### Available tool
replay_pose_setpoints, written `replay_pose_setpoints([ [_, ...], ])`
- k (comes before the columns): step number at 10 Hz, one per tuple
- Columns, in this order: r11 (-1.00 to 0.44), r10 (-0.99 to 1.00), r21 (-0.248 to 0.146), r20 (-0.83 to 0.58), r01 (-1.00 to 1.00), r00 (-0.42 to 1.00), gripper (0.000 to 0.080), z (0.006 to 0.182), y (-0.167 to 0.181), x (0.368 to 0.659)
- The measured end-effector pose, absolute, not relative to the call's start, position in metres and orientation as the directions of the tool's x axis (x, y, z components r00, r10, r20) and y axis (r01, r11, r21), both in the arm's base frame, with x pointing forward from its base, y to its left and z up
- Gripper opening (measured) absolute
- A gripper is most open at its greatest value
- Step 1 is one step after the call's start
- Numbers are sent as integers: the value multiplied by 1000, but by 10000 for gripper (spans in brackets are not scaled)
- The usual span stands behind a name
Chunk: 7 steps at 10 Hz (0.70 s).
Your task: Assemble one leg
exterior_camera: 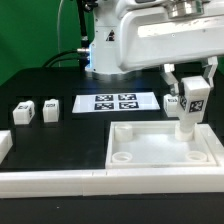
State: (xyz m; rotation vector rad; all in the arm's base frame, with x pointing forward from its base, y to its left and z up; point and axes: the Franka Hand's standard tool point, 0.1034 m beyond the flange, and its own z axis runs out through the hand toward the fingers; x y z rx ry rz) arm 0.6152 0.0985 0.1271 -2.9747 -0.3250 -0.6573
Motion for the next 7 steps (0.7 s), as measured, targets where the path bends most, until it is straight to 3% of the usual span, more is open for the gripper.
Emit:
replay_pose_setpoints([
  [3, -976, 183, -2, 540, 219, 821, 292, 128, 95, 618],
  [7, -975, 181, -4, 556, 221, 811, 292, 118, 100, 613],
])
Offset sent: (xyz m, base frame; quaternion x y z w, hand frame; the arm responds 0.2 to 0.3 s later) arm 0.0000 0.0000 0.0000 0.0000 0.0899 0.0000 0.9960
